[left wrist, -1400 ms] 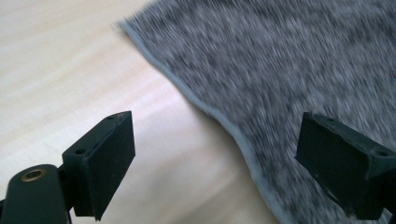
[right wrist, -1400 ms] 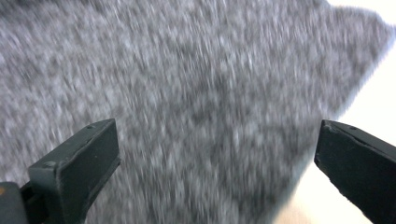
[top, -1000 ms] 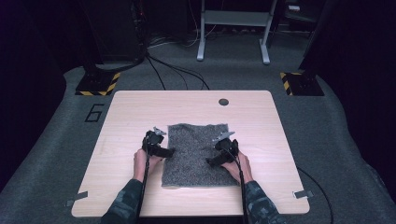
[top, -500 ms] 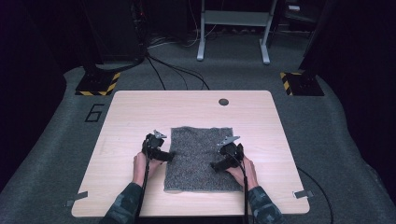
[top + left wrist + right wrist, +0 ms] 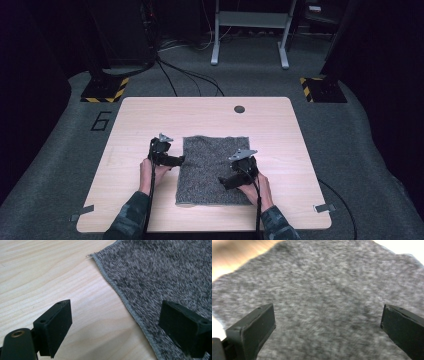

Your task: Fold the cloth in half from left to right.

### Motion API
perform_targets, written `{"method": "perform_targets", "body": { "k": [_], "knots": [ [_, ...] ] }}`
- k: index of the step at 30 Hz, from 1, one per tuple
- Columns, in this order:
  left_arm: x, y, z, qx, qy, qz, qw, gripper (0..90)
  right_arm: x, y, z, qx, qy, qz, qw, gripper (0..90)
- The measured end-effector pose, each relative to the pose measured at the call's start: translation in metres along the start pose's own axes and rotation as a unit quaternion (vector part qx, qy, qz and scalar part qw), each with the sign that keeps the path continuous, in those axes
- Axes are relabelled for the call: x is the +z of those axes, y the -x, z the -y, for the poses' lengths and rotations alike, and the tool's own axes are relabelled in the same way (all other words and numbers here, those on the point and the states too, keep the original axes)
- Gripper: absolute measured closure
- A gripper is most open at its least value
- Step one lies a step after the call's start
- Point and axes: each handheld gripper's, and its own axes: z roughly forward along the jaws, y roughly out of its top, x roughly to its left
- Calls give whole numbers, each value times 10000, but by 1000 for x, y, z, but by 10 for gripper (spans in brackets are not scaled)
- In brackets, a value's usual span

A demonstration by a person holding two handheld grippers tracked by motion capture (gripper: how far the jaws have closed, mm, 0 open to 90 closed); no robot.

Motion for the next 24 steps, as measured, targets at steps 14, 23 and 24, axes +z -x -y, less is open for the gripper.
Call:
{"method": "perform_targets", "body": {
  "k": [14,23,24],
  "knots": [
    [14,-14,-14,-262,203,267,9991,80,15,-55,-5,-335,-37,-481,9983,0],
    [29,-20,-30,-246,179,355,9989,111,26,-88,-14,-521,-75,-763,9957,0],
    [31,-19,-31,-297,171,357,9988,115,28,-92,-15,-567,-82,-800,9951,0]
  ]
}}
